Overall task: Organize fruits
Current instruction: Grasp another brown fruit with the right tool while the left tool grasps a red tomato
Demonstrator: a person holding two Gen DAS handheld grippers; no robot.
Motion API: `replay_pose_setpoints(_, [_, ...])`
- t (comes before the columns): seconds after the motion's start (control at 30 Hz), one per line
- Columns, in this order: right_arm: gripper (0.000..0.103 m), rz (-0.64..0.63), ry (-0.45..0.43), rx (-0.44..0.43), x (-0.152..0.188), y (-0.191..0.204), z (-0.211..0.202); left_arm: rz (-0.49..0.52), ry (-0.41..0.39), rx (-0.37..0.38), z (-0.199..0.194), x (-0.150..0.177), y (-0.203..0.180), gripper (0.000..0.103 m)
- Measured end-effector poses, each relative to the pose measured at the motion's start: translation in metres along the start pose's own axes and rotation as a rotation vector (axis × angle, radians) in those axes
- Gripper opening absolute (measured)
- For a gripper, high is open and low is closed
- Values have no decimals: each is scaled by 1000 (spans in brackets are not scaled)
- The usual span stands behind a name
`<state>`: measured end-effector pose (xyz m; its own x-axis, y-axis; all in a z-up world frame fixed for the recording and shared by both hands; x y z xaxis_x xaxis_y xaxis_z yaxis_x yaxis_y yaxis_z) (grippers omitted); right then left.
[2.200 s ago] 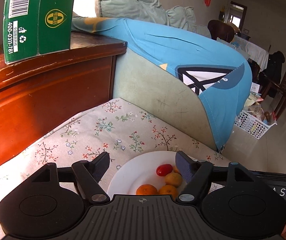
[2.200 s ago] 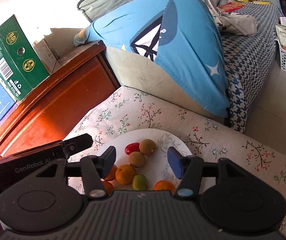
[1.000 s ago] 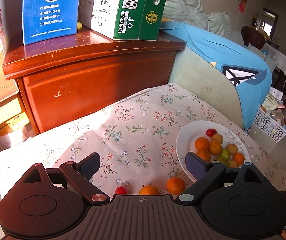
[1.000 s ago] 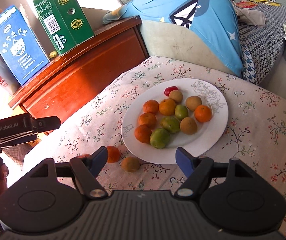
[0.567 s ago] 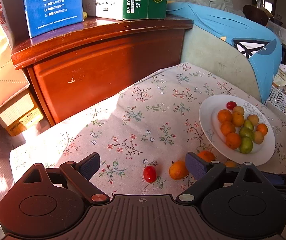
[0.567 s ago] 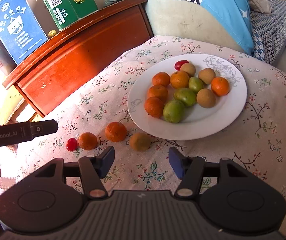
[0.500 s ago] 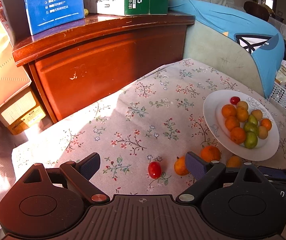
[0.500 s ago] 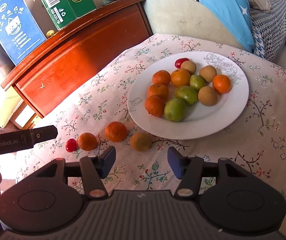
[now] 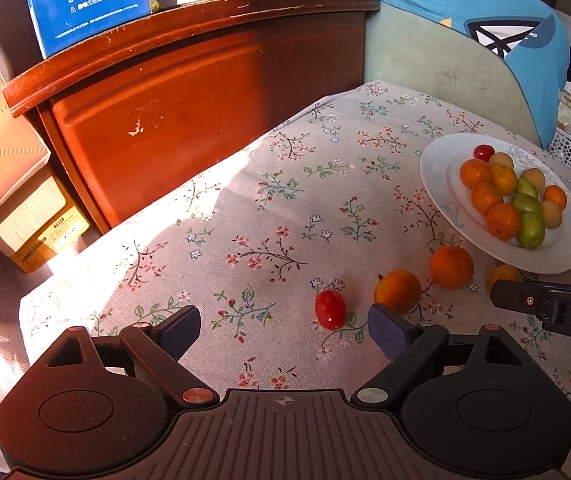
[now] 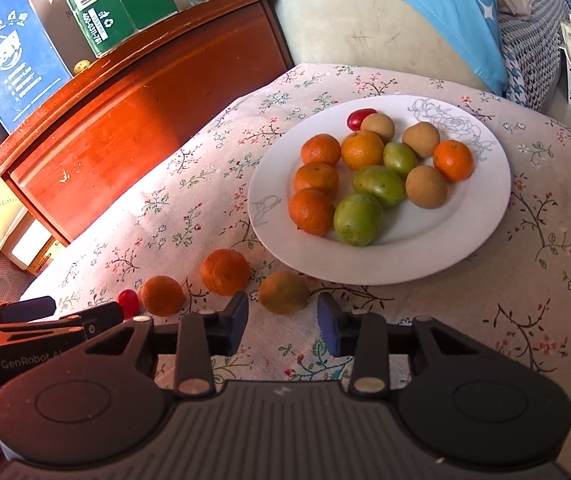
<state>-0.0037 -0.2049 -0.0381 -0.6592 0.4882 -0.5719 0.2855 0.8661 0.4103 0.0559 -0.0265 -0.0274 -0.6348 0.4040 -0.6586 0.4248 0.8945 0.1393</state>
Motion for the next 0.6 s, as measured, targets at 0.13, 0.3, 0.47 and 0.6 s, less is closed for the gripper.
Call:
replay_pose_setpoints(0.13, [25,9,-2,4,0,-1,1,-12,-10,36,4,2,-3,82])
replay_pose_setpoints(0.3, [25,17,5,3,0,-2,0,-36,-15,64,11,2,-4,63])
replay_pose_setpoints(0.47, [25,23,8,2,0,-3,0,-26,-6,69,17,4,-7,51])
replay_pose_setpoints(0.6, [25,20,8,2,0,-3,-1,-18,-23,76,18,3,-9,44])
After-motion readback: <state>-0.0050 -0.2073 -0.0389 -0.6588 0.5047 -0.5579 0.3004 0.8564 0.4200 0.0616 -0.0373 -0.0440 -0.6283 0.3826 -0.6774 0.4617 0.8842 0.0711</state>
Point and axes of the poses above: each gripper's, at about its wrist camera, not at the fingertips, and z roughly the way its jaws point, y to its left, x to its underside, the point moved 6 cm from there along z, roughly the way its jaws point, and after that the axes turned 5 degrees about z, right-handed, at the moved point
